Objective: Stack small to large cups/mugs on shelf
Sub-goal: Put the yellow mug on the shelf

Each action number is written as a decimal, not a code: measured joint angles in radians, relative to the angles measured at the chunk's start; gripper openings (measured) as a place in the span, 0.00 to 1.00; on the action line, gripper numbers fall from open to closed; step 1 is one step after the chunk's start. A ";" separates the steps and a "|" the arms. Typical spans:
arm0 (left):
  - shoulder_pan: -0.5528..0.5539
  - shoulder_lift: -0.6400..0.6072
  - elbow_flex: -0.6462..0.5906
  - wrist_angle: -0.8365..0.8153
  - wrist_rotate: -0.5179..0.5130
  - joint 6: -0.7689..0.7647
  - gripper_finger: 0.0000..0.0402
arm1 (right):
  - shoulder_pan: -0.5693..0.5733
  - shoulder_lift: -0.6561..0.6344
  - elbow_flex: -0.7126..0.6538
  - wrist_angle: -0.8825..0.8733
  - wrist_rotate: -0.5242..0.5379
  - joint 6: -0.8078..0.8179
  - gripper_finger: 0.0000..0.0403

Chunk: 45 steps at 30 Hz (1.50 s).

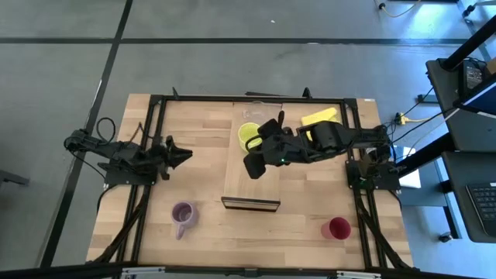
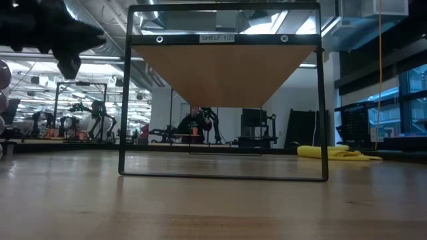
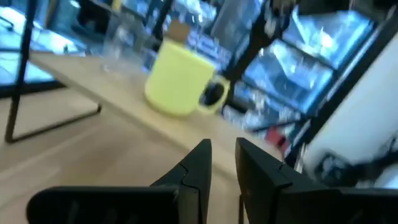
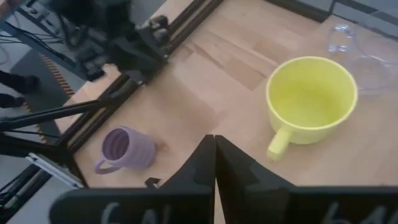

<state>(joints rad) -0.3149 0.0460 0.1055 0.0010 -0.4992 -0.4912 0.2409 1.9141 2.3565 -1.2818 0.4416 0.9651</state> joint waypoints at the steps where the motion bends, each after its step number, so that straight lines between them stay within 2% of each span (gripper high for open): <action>1: 0.000 0.000 0.000 0.014 -0.024 0.005 0.17 | 0.000 0.000 0.000 -0.015 -0.001 -0.001 0.02; 7: 0.001 0.000 0.000 0.188 -0.046 -0.012 0.17 | -0.013 0.001 0.000 -0.068 -0.024 -0.029 0.01; 10: 0.002 0.006 0.000 0.273 -0.081 -0.099 0.17 | -0.019 0.001 0.000 -0.049 -0.071 -0.073 0.02; 11: 0.002 0.006 0.003 0.310 -0.075 -0.125 0.17 | -0.021 0.001 0.000 -0.042 -0.092 -0.088 0.02; 14: 0.002 0.032 0.067 0.325 0.042 -0.172 0.15 | -0.023 -0.002 -0.001 -0.026 -0.163 -0.169 0.02; 17: 0.002 0.152 0.174 0.178 0.092 -0.218 0.13 | -0.029 -0.017 -0.001 -0.008 -0.235 -0.274 0.01; 19: 0.003 0.257 0.254 0.101 0.097 -0.233 0.13 | -0.037 -0.036 -0.001 -0.019 -0.244 -0.296 0.01; 25: 0.060 0.606 0.439 0.033 0.132 -0.299 0.13 | -0.082 -0.111 -0.001 -0.195 -0.183 -0.262 0.01; 27: 0.085 0.699 0.473 0.028 0.156 -0.338 0.13 | -0.088 -0.132 -0.001 -0.219 -0.198 -0.274 0.01; 29: 0.116 0.786 0.499 0.036 0.209 -0.355 0.13 | -0.090 -0.147 -0.001 -0.218 -0.275 -0.333 0.01; 32: 0.186 0.895 0.529 0.052 0.351 -0.372 0.13 | -0.089 -0.153 -0.025 -0.186 -0.358 -0.429 0.01; 35: 0.256 0.967 0.566 0.054 0.389 -0.374 0.13 | -0.089 -0.153 -0.079 -0.130 -0.419 -0.470 0.01; 39: 0.365 0.983 0.610 0.055 0.395 -0.366 0.13 | -0.090 -0.156 -0.197 -0.108 -0.457 -0.470 0.01; 45: 0.521 0.984 0.619 -0.023 0.524 -0.346 0.13 | -0.108 -0.228 -0.454 0.025 -0.464 -0.317 0.01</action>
<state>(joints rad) 0.2063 1.0302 0.7242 -0.0220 0.0248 -0.8374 0.1328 1.6863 1.9020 -1.2570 -0.0224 0.6485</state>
